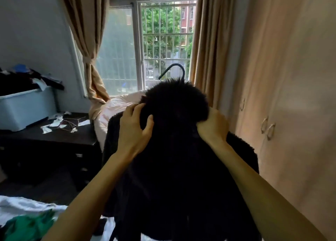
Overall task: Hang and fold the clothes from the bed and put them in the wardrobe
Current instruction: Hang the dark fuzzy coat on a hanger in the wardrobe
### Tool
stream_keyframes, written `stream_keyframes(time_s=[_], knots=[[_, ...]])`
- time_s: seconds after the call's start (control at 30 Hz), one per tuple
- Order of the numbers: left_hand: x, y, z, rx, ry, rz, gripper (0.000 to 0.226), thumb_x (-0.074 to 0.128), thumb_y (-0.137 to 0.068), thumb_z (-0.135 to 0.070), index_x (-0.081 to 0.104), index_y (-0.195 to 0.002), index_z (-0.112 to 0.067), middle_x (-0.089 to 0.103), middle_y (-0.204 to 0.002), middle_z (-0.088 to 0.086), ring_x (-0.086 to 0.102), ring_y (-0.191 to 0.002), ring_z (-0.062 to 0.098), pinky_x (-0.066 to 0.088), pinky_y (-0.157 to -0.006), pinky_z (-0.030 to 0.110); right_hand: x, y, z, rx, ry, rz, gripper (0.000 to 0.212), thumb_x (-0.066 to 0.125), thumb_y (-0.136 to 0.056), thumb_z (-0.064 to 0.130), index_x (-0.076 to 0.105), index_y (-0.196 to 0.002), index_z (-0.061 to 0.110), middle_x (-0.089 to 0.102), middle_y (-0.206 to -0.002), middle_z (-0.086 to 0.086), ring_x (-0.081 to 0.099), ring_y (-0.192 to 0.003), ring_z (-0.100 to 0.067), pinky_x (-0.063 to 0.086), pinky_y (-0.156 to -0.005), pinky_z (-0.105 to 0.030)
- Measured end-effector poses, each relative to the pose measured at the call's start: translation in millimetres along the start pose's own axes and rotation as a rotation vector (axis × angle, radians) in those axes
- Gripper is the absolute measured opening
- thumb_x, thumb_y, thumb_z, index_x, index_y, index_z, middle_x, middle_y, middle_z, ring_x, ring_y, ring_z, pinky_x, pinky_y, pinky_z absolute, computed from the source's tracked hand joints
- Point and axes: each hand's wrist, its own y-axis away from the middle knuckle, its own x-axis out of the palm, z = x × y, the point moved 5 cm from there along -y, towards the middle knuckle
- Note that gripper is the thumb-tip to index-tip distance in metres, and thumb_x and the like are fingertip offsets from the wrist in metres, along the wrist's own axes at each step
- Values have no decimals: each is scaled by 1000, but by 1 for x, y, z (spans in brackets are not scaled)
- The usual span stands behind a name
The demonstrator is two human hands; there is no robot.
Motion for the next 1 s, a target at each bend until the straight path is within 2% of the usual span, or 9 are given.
stream_keyframes(time_s=[0.13, 0.23, 0.3, 0.37, 0.4, 0.6, 0.77, 0.93, 1.0], knots=[[76, -6, -34, 24, 90, 69, 49, 50, -88, -37, 49, -129, -10, 51, -127, 10, 49, -116, 24, 37, -102, 33, -32, -17, -59, 111, 83, -38, 11, 56, -80, 11, 50, -74, 17, 64, -78, -9, 60, -77, -33, 36, -61, -31], [131, -7, -63, 58, 140, 137, 51, 48, -88, -41, 49, -129, -10, 51, -127, 9, 48, -117, 25, 39, -103, 41, -53, -27, -105, 190, 137, -86, 1, 56, -81, 14, 57, -82, 13, 64, -80, -8, 59, -77, -29, 41, -69, -36], [164, -8, -81, 90, 152, 167, 52, 46, -88, -42, 50, -127, -8, 52, -125, 10, 49, -115, 26, 40, -101, 44, -61, -33, -135, 236, 143, -110, 3, 56, -81, 14, 57, -79, 15, 62, -75, -3, 58, -75, -28, 43, -75, -39], [194, -7, -96, 101, 176, 195, 50, 48, -89, -39, 50, -127, -6, 53, -123, 11, 49, -113, 27, 40, -100, 46, -66, -38, -163, 257, 127, -142, 11, 55, -78, 11, 52, -70, 17, 55, -65, 1, 60, -69, -30, 42, -59, -32], [208, -7, -101, 103, 186, 209, 49, 49, -89, -38, 50, -126, -6, 53, -122, 11, 49, -113, 27, 40, -99, 47, -68, -40, -175, 272, 120, -154, 12, 55, -77, 10, 51, -69, 18, 52, -62, 3, 59, -67, -29, 39, -56, -30], [281, -5, -112, 109, 222, 255, 49, 48, -85, -37, 50, -121, -5, 52, -117, 12, 50, -107, 27, 43, -94, 47, -68, -51, -234, 304, 97, -208, 14, 57, -78, 16, 49, -69, 23, 61, -68, -2, 60, -65, -29, 40, -55, -29], [335, -6, -104, 173, 238, 333, 45, 52, -87, -32, 49, -123, -7, 51, -119, 10, 51, -108, 27, 45, -93, 46, -63, -57, -270, 378, 128, -248, 33, 57, -78, 6, 41, -59, 27, 43, -55, 11, 48, -55, -20, 35, -53, -26], [391, -11, -94, 197, 389, 408, 41, 48, -90, -32, 47, -124, -10, 53, -119, 7, 51, -108, 20, 44, -94, 41, -46, -67, -305, 462, 157, -310, 43, 58, -74, -3, 34, -53, 27, 40, -51, 10, 35, -46, -8, 22, -44, -20], [415, -19, -84, 190, 468, 404, 38, 42, -93, -33, 50, -121, -9, 56, -116, 5, 52, -106, 18, 44, -93, 38, -37, -72, -319, 484, 164, -338, 46, 61, -73, -4, 34, -53, 28, 40, -51, 10, 39, -46, -12, 24, -45, -22]])
